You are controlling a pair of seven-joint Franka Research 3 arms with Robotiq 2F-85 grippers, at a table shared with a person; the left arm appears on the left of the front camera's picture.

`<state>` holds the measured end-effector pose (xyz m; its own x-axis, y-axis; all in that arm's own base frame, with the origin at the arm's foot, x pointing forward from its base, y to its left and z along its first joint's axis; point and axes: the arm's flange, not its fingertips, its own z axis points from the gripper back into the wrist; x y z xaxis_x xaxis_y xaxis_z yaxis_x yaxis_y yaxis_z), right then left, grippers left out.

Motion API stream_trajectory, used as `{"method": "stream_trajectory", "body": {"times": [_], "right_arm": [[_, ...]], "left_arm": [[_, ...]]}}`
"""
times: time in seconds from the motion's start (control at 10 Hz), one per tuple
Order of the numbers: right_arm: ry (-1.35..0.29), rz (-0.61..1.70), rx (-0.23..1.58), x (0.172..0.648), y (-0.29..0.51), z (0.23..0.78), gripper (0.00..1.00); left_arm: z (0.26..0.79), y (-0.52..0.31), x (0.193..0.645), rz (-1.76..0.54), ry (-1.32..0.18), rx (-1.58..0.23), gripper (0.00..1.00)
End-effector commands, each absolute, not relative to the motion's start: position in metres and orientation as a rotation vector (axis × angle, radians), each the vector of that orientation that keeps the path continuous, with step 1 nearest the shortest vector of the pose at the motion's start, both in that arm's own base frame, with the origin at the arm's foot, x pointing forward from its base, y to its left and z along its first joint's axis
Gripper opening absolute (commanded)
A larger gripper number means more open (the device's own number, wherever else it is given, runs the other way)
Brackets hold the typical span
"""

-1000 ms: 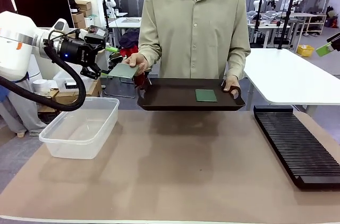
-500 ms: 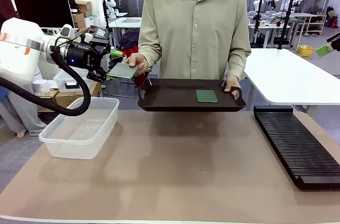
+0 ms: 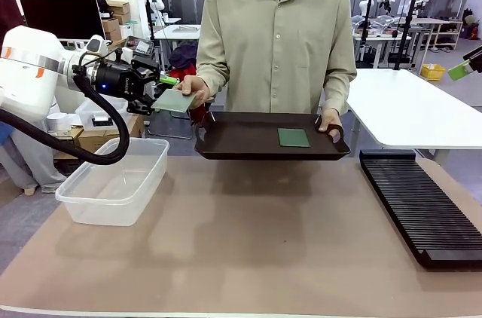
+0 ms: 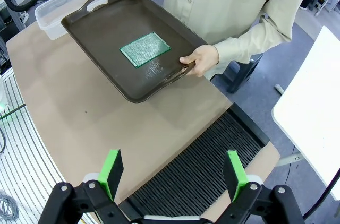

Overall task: Sort PCBs into racks and boxes based on the side picked up.
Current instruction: Pick up the Blank PCB handed by the Human.

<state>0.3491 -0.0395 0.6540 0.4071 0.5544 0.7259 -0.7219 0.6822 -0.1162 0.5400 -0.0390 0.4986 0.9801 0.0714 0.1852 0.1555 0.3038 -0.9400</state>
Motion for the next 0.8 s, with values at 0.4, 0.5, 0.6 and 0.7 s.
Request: {"method": "stream_trajectory", "body": {"times": [0.4,0.5,0.6,0.7], "right_arm": [[-0.819,0.819,0.242,0.350,-0.038,0.653,1.00],[-0.819,0.819,0.242,0.350,-0.038,0.653,1.00],[-0.819,0.819,0.242,0.350,-0.038,0.653,1.00],[-0.819,0.819,0.242,0.350,-0.038,0.653,1.00]], "left_arm": [[0.500,-0.035,0.533,-0.082,-0.175,-1.292,0.00],[0.498,-0.034,0.531,-0.074,-0.171,-1.291,0.00],[0.496,-0.031,0.529,-0.076,-0.163,-1.293,0.00],[0.495,-0.030,0.528,-0.079,-0.162,-1.288,0.00]]}}
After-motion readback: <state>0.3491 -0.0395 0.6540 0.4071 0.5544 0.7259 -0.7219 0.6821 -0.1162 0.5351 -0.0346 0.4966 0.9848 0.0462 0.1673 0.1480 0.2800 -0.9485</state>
